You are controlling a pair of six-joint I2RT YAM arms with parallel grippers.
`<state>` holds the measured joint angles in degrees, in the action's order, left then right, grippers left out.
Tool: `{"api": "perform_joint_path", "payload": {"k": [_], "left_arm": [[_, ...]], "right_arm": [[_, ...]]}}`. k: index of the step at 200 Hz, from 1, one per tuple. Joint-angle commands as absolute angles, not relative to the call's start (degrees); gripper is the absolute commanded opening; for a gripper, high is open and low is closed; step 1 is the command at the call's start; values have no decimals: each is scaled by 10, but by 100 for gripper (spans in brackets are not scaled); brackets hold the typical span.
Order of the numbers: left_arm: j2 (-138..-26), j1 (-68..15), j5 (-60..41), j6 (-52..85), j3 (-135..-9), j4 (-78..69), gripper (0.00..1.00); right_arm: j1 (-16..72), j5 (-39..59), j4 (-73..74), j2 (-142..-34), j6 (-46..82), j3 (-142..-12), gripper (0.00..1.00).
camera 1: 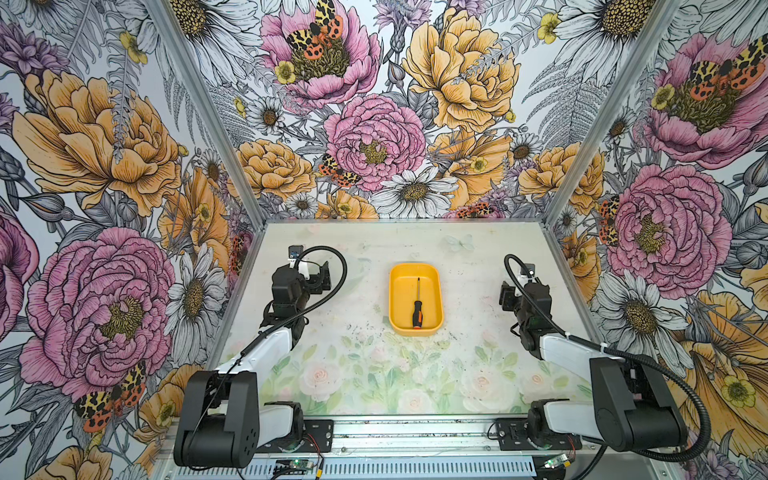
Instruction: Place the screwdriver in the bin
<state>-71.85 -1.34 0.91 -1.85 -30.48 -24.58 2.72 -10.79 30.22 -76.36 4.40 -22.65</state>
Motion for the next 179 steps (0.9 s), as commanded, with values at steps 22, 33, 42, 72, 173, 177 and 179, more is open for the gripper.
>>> {"api": "perform_joint_path", "payload": {"k": [22, 33, 42, 72, 173, 177, 179], "left_arm": [[-746, 51, -74, 16, -242, -418, 99], [-745, 62, -85, 25, -243, -414, 99], [-745, 71, -111, 32, -249, -399, 99], [-767, 77, -111, 30, -250, -382, 99], [-881, 38, -27, 8, -217, -520, 99], [-885, 34, -23, 7, -217, -531, 99], [-888, 33, -21, 6, -216, -538, 99]], "right_arm": [[20, -91, 429, -813, 25, -228, 69], [19, -97, 456, -828, 25, -223, 69], [18, -103, 474, -842, 28, -220, 69], [12, -102, 494, -870, 35, -221, 69], [2, -88, 496, -879, 41, -223, 72], [3, -87, 494, -879, 41, -224, 73], [2, -86, 495, -879, 41, -224, 73]]}}
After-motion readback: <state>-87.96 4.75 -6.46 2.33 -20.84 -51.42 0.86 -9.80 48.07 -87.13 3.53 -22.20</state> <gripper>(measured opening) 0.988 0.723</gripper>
